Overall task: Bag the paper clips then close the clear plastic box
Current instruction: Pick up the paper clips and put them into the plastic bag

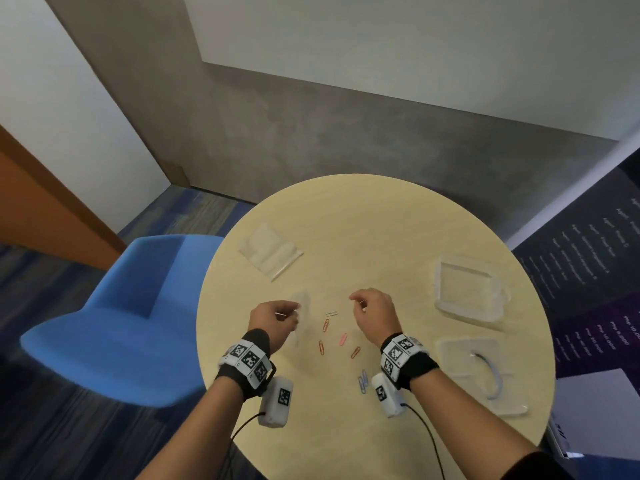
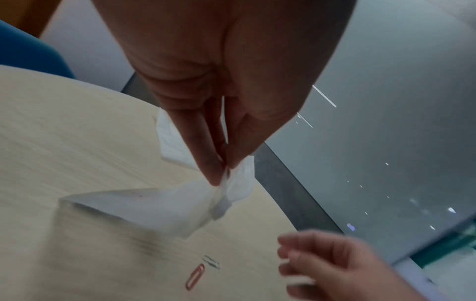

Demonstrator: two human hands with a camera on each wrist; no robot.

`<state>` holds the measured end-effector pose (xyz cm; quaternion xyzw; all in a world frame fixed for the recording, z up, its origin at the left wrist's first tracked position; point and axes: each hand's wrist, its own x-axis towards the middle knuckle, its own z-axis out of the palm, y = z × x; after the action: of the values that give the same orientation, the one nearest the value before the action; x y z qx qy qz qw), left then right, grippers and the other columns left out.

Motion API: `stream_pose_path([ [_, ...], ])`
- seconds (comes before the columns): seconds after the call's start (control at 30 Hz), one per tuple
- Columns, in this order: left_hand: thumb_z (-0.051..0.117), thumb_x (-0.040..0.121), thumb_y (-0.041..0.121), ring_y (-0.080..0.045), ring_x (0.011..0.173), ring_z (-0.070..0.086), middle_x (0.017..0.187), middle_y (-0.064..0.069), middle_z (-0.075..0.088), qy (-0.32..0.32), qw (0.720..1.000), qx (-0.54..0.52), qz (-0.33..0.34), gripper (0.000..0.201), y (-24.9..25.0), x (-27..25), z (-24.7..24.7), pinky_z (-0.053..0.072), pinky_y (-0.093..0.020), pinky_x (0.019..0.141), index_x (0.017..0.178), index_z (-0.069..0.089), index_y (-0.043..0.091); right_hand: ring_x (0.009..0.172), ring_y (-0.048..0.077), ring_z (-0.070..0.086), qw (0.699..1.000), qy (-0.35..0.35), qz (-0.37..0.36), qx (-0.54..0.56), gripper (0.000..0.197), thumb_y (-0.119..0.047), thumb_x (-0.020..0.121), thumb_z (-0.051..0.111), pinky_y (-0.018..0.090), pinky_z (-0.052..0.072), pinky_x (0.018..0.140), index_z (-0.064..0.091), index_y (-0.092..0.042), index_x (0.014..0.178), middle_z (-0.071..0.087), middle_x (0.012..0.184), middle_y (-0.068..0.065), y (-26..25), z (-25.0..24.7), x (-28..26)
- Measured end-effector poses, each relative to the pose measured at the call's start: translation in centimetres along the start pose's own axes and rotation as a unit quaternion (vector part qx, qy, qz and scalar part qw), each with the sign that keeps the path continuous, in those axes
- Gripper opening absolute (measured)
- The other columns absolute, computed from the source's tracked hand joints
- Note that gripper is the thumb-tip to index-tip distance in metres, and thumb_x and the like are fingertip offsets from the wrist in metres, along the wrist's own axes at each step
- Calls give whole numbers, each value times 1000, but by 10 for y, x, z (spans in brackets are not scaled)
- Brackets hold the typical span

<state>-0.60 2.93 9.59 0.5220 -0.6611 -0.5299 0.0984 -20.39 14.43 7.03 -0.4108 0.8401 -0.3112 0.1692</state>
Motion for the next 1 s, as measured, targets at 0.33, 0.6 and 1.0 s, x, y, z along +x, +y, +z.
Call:
stream_pose_path([
  [0.33, 64, 87, 6, -24, 81, 75, 86, -7, 76, 29, 999, -25, -16, 22, -30, -13, -36, 59, -35, 86, 103, 75, 14, 149, 28, -1, 928, -287, 8, -238, 62, -40, 100, 30, 53, 13, 118, 6, -17, 153, -7, 162, 11, 2, 85, -14],
  [0.6, 65, 86, 7, -22, 79, 76, 87, -7, 77, 28, 998, -44, -26, 20, -46, -16, -30, 59, -39, 88, 101, 76, 16, 148, 33, 2, 860, -275, -185, -388, 66, -35, 101, 27, 54, 5, 119, 0, -1, 150, -4, 160, 20, 23, 93, -75],
  [1.0, 64, 85, 3, -27, 80, 75, 84, -12, 76, 13, 998, -55, -17, 22, -43, -25, -10, 59, -42, 88, 92, 75, 20, 145, 39, 14, 938, -194, -108, -266, 52, -11, 97, 32, 50, 21, 117, 25, -10, 148, 10, 159, 21, 46, 51, -94],
])
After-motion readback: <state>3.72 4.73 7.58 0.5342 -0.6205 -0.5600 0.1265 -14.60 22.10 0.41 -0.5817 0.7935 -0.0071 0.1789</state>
